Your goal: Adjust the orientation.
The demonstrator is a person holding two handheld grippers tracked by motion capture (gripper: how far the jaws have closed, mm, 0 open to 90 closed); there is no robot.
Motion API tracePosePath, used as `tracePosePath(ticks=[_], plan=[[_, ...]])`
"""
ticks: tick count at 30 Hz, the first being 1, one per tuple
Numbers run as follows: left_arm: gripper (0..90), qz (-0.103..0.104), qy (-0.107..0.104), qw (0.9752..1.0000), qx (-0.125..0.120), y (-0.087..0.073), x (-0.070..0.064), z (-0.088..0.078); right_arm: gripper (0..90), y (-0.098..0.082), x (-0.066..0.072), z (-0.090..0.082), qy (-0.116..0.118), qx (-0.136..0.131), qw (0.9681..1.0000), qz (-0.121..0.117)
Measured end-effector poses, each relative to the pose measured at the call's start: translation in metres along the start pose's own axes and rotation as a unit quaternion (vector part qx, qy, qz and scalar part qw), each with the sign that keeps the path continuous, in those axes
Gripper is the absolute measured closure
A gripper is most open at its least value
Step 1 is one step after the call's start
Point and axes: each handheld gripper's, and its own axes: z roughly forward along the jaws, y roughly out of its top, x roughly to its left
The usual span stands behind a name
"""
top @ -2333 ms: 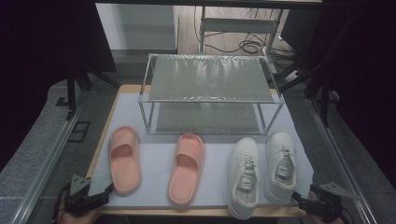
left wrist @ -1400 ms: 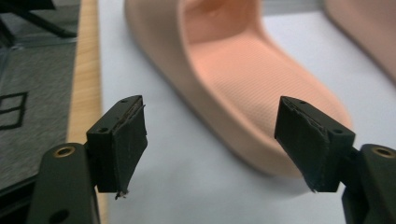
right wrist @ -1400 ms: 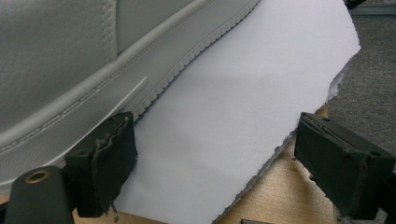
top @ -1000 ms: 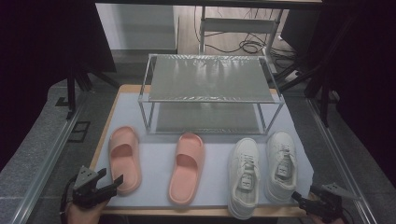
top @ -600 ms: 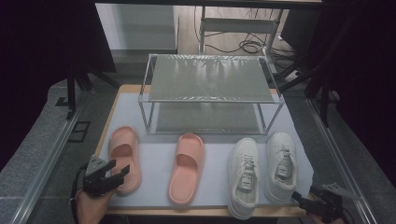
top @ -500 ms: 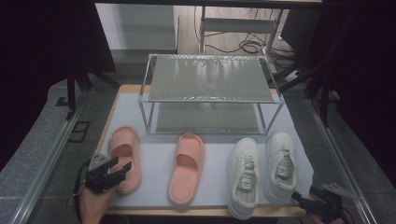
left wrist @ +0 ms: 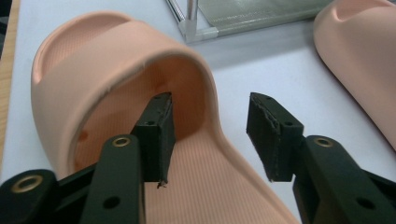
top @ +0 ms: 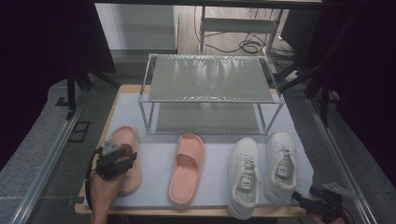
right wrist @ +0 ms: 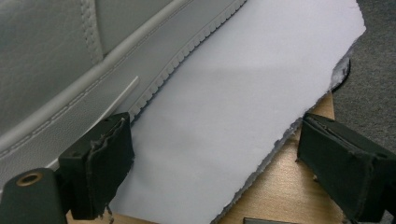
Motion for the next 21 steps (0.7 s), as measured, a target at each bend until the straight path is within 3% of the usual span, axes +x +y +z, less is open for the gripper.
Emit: tracePosePath(ticks=[6, 10, 14, 21], plan=[[60.6, 0.008, 0.015, 0.9997, 0.014, 0.011, -0.005, 0.012, 10.4, 0.0, 0.0, 0.0, 0.0, 0.0, 1.0, 0.0], [66.0, 0.002, 0.027, 0.9995, 0.017, 0.013, -0.005, 0.017, 10.4, 0.0, 0.0, 0.0, 0.001, -0.001, 1.0, 0.0], [73.2, 0.0, 0.037, 0.9992, 0.018, 0.013, -0.005, 0.016, 10.3, 0.0, 0.0, 0.0, 0.001, -0.002, 1.0, 0.0], [75.2, -0.005, 0.043, 0.999, 0.014, 0.014, -0.003, 0.011, 10.3, 0.0, 0.0, 0.0, 0.001, -0.001, 1.0, 0.0]])
